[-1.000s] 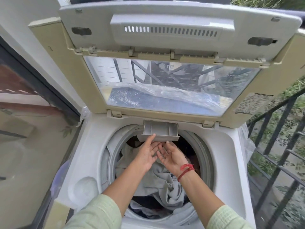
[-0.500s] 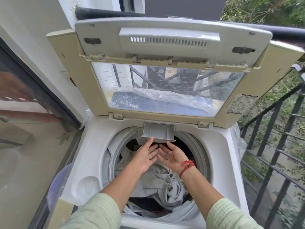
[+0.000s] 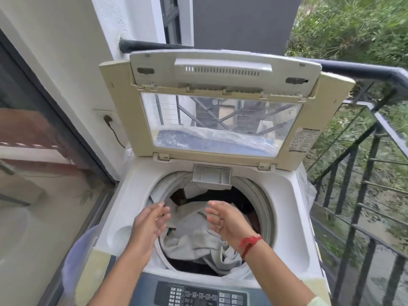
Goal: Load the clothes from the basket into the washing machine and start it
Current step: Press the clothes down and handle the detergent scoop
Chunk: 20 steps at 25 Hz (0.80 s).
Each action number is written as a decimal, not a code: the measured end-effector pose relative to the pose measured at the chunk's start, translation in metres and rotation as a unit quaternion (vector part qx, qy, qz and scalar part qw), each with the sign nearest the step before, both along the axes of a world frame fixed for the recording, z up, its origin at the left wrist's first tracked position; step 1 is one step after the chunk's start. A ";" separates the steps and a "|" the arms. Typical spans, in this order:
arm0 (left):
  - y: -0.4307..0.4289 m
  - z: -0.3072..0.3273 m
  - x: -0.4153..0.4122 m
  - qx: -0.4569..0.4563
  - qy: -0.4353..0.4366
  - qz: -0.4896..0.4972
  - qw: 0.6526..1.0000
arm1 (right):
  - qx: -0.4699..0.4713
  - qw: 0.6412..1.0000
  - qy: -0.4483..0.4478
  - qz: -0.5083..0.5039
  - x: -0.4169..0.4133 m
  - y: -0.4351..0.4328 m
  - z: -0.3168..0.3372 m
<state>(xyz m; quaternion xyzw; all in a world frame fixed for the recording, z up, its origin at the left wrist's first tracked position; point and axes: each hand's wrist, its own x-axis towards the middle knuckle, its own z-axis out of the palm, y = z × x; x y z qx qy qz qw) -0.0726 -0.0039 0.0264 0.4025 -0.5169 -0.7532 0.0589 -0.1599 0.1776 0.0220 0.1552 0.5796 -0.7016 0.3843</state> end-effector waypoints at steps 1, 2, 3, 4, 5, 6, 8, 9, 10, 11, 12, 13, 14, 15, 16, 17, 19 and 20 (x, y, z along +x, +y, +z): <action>-0.004 0.008 0.016 -0.022 0.015 0.023 0.999 | 0.006 1.000 0.027 0.010 0.001 -0.002 0.008; -0.007 0.014 0.032 -0.047 0.028 0.048 0.997 | 0.017 0.998 0.054 0.021 0.004 -0.006 0.016; -0.009 0.020 0.046 -0.070 0.042 0.072 0.994 | 0.030 0.996 0.081 0.036 0.007 -0.009 0.023; -0.012 0.023 0.058 -0.087 0.055 0.094 0.990 | 0.040 0.992 0.108 0.049 0.012 -0.013 0.029; -0.015 0.024 0.071 -0.098 0.063 0.113 0.987 | 0.047 0.988 0.132 0.059 0.021 -0.017 0.035; -0.018 0.024 0.083 -0.105 0.070 0.125 0.984 | 0.050 0.985 0.155 0.066 0.033 -0.022 0.041; -0.025 0.024 0.107 -0.109 0.085 0.127 0.982 | 0.053 0.978 0.187 0.074 0.068 -0.033 0.049; -0.029 0.024 0.120 -0.108 0.093 0.128 0.981 | 0.053 0.976 0.197 0.081 0.089 -0.040 0.051; -0.036 0.026 0.141 -0.112 0.099 0.135 0.980 | 0.050 0.974 0.200 0.096 0.116 -0.051 0.055; -0.043 0.026 0.161 -0.119 0.105 0.143 0.977 | 0.044 0.971 0.202 0.117 0.142 -0.063 0.056; -0.050 0.025 0.186 -0.125 0.114 0.157 0.973 | 0.037 0.968 0.201 0.147 0.170 -0.076 0.056; -0.058 0.024 0.217 -0.127 0.124 0.175 0.968 | 0.032 0.962 0.202 0.183 0.201 -0.091 0.054; -0.064 0.021 0.250 -0.125 0.129 0.191 0.965 | 0.027 0.954 0.204 0.219 0.231 -0.107 0.052; -0.071 0.016 0.294 -0.126 0.126 0.209 0.962 | 0.024 0.945 0.205 0.255 0.267 -0.125 0.049; -0.077 0.010 0.337 -0.128 0.120 0.225 0.959 | 0.017 0.936 0.203 0.287 0.302 -0.141 0.047; -0.083 0.003 0.381 -0.130 0.113 0.247 0.954 | 0.006 0.927 0.200 0.317 0.335 -0.157 0.043; -0.091 -0.009 0.471 -0.137 0.092 0.306 0.938 | -0.010 0.905 0.179 0.387 0.403 -0.188 0.038; -0.093 -0.013 0.519 -0.145 0.077 0.347 0.923 | -0.011 0.886 0.172 0.431 0.438 -0.203 0.037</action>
